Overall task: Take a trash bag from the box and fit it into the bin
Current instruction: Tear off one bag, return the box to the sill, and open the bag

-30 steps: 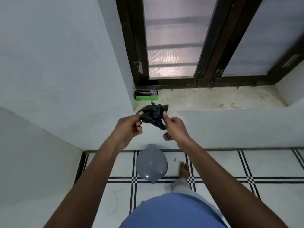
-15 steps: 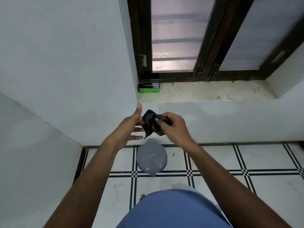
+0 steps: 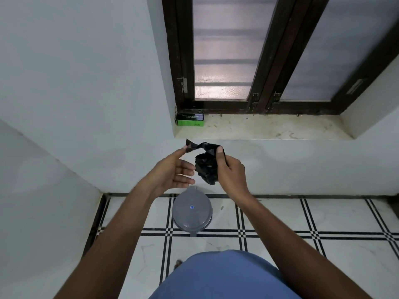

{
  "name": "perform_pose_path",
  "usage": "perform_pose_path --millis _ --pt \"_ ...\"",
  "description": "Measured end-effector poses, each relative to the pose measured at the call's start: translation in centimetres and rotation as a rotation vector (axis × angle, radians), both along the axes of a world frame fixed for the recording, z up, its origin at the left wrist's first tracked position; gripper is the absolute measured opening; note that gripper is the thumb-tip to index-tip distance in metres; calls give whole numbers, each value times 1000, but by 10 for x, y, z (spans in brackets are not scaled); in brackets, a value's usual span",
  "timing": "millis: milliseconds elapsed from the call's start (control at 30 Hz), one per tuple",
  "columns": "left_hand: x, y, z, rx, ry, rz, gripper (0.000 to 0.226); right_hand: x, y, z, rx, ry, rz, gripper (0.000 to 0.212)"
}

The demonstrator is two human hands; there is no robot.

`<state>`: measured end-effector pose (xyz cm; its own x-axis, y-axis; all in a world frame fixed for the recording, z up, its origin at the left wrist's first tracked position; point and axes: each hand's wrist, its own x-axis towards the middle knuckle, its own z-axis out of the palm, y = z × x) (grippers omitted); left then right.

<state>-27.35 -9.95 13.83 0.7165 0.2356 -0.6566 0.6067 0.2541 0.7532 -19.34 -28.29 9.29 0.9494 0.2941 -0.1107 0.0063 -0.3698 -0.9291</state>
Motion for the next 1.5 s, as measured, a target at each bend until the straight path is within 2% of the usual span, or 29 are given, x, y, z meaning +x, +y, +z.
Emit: perform_pose_path --millis 67,133,200,267,300,367,400,433,467,533,567,633,733,833,933,1000,1067,1100,1200,1233,1300,1433,1500 --pt "4 -9 -4 -49 -39 28 66 -1 -2 0 36 36 46 67" --pt "10 -13 -8 -105 -189 203 46 -2 -4 -1 50 62 117 69" --pt "16 -11 -6 -144 -329 321 23 -2 -8 -2 -2 51 209 63" --pt "16 -7 -3 -95 -375 299 17 0 -12 0 -50 106 292 45" --pt "16 -5 -1 -42 -373 273 18 -1 -13 4 -47 183 301 43" --pt "15 -5 2 104 -359 219 25 -1 -14 11 -69 185 214 91" --pt "15 -6 3 172 -354 195 28 -1 -13 16 -67 102 155 99" --pt "15 -8 3 219 -350 170 27 0 -11 22 -25 32 120 90" --pt "16 -10 3 246 -349 141 25 2 -8 30 46 10 122 72" --pt "17 -15 3 270 -352 74 23 10 -5 36 158 103 195 37" --pt "18 -15 2 273 -352 51 24 12 -3 39 199 167 212 28" --pt "17 -11 4 231 -346 22 30 15 -5 40 286 282 219 22" --pt "10 2 3 43 -341 -13 37 22 -11 41 384 463 188 26" --pt "3 11 2 -121 -363 84 33 29 -18 40 426 592 60 38" --pt "3 17 3 -244 -336 189 40 31 -21 38 548 793 -22 38" --pt "5 17 3 -181 -325 175 48 28 -23 43 470 750 44 44" --pt "5 15 5 -90 -311 165 49 25 -26 49 313 597 195 79" --pt "6 13 7 -51 -300 173 48 24 -26 51 231 501 289 83" --pt "9 7 14 17 -276 181 59 20 -25 57 49 326 492 34" --pt "10 7 15 26 -273 181 65 22 -24 56 47 320 485 27" --pt "10 7 20 62 -262 124 64 25 -18 52 91 341 376 30" --pt "5 12 24 86 -239 -186 30 36 -11 39 135 431 141 34" --pt "3 13 23 88 -230 -270 26 38 -12 37 218 524 112 28"
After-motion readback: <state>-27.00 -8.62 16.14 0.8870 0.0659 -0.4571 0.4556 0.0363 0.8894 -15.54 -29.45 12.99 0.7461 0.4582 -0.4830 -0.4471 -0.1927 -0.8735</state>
